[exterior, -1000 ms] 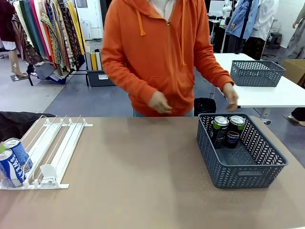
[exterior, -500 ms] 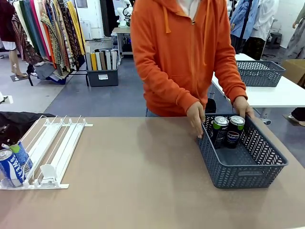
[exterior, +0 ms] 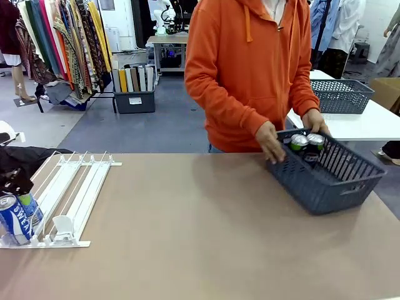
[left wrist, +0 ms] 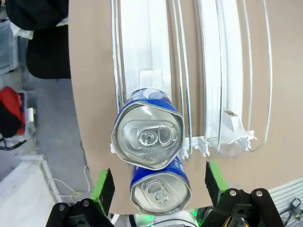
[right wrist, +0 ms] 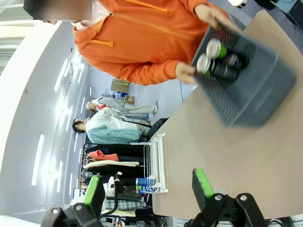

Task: Retrieve and store the cans from the dispenser.
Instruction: Pick up one can from the Automatic Can Dispenser and place it in the middle of the table.

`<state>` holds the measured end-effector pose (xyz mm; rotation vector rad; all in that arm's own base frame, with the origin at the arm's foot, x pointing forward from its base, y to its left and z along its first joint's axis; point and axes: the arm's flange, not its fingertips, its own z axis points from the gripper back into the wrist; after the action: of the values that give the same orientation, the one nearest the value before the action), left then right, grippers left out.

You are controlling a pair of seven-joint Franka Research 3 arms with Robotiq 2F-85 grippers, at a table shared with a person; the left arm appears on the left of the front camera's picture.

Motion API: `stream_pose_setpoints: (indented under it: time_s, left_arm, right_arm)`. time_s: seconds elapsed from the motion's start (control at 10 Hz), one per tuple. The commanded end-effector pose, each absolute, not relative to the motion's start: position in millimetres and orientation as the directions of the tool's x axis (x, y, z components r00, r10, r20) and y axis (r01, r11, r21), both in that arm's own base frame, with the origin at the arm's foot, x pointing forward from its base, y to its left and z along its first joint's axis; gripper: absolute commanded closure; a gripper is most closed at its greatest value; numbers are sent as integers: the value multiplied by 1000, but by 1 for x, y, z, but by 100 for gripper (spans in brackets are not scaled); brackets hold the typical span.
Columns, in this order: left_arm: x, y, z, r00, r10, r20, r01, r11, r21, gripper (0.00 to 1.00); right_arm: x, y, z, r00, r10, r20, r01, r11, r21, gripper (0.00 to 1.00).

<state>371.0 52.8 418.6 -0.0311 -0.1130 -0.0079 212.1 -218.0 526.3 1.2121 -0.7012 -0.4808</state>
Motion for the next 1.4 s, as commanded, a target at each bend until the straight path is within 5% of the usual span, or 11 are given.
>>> stream_pose_setpoints:
  time_s: [0.0, 0.6, 1.1, 1.3]
  left_arm:
    - [338, 49, 395, 994, 15, 109, -15, 1000, 3, 0]
    - [335, 44, 386, 1000, -9, 8, 9, 1000, 23, 0]
    - [337, 43, 382, 998, 3, 60, -5, 1000, 25, 0]
    - [336, 43, 382, 997, 5, 83, -8, 999, 36, 100]
  right_arm:
    - [213, -218, 528, 691, -678, 250, -67, 285, 956, 0]
    - [213, -218, 528, 691, -678, 250, -67, 285, 956, 0]
    - [213, -218, 528, 691, -678, 250, -67, 285, 956, 0]
    - [213, -218, 528, 691, -678, 250, -67, 285, 956, 0]
